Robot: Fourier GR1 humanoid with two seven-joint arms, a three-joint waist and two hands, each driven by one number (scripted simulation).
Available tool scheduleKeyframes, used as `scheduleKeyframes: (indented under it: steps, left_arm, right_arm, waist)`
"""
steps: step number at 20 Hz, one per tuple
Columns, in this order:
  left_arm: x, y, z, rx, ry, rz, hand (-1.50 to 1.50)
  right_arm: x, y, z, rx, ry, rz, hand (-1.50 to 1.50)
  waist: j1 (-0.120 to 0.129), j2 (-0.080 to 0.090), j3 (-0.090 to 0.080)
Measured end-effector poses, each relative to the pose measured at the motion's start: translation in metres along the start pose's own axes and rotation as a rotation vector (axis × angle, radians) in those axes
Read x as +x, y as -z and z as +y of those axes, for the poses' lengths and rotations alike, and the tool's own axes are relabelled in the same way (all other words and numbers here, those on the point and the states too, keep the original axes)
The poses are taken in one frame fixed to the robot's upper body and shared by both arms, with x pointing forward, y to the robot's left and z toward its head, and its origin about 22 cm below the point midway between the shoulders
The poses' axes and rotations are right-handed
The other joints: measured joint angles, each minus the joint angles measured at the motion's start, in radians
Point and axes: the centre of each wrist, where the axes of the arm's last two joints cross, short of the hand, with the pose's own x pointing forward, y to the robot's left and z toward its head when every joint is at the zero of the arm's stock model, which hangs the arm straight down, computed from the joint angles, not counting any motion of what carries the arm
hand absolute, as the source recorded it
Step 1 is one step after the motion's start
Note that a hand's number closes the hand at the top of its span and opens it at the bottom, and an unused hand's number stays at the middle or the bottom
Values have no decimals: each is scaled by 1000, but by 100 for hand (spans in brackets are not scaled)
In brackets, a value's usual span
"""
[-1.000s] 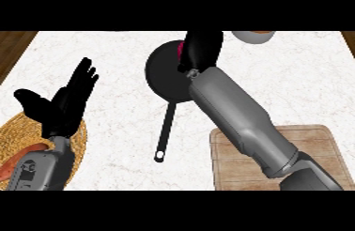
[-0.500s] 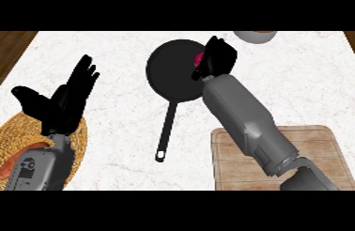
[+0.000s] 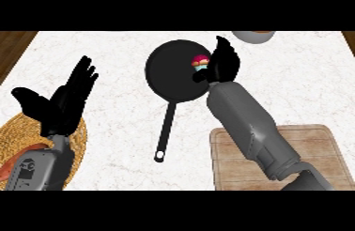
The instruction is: Pick the cupcake from the cutting board and place it in the pan
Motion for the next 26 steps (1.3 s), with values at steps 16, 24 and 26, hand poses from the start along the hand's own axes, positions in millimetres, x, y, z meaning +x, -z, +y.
scheduleKeyframes:
  steps: [16, 24, 26]
  left_arm:
    - [-13, -20, 27, 88, 0, 33, 0]
    - [-10, -15, 28, 100, 1, 30, 0]
    - [-11, -16, 29, 91, -4, 31, 0]
  right_arm:
    - [-56, -61, -19, -42, 642, -72, -150]
    - [-110, -113, -53, -12, 704, -140, -150]
    - [-116, -119, -56, -15, 695, -139, -150]
  waist:
    - [-90, -30, 0]
    - [-95, -29, -1]
    - [-91, -28, -1]
